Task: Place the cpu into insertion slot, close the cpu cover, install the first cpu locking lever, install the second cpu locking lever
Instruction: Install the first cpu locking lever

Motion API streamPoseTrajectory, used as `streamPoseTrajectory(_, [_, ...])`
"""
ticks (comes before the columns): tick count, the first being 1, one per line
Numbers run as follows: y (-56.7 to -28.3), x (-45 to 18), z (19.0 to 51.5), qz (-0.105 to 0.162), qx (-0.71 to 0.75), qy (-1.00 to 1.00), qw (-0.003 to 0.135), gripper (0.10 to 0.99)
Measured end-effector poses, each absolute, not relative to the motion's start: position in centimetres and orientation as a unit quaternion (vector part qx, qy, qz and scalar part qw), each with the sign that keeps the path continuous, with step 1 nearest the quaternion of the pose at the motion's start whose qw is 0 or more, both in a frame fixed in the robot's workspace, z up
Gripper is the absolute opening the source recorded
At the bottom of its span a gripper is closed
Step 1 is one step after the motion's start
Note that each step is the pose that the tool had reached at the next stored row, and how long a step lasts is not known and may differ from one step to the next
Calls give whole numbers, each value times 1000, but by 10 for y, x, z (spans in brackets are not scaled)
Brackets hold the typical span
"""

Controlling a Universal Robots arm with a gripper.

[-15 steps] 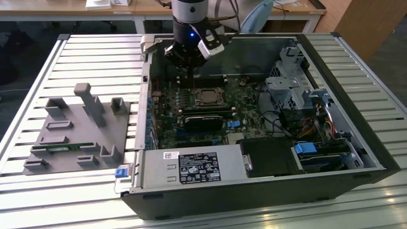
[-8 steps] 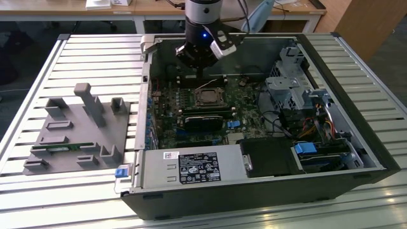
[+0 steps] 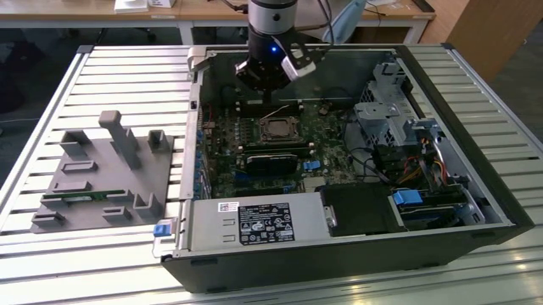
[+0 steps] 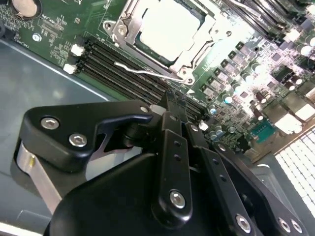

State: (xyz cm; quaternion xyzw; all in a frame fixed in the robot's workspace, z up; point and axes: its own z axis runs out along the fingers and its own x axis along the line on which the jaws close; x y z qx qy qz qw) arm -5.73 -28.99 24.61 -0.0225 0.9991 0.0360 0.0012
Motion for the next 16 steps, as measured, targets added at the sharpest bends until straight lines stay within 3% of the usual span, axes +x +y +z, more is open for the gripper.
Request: streamPoseTrajectory(16, [-289,-48,232,36,-23,999,3,122])
